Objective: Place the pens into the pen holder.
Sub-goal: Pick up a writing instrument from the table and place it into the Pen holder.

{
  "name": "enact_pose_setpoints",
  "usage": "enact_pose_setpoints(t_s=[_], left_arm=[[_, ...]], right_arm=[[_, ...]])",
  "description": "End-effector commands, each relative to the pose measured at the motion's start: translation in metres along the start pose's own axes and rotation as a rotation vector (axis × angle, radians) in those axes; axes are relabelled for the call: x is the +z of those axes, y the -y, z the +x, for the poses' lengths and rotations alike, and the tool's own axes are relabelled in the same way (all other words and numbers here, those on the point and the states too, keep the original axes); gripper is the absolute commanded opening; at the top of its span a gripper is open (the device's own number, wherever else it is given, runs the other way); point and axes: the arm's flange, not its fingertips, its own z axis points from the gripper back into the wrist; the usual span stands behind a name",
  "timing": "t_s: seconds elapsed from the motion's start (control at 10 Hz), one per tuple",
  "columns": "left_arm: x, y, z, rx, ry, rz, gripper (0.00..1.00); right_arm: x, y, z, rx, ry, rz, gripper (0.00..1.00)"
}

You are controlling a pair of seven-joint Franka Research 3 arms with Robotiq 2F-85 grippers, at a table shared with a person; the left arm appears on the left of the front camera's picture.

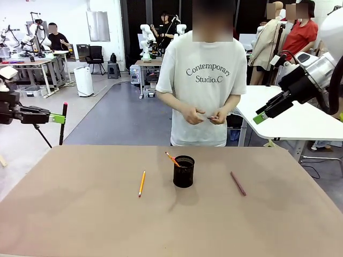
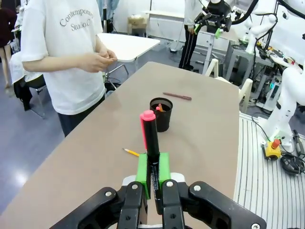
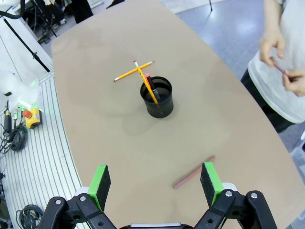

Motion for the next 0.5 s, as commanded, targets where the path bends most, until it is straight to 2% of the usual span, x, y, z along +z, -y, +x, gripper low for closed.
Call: enact_pose_setpoints(t_s=[0.0, 0.4], left_arm=[[-0.0004, -0.0003, 0.0011, 0.004, -0.011, 0.009, 0.0], [-0.0004, -0.0003, 0.0011, 0.004, -0.011, 0.009, 0.0]], right_arm=[[0.001, 0.0, 0.0005, 0.007, 0.011, 0.004, 1.0], [0.001, 0.0, 0.0005, 0.007, 0.011, 0.004, 1.0]])
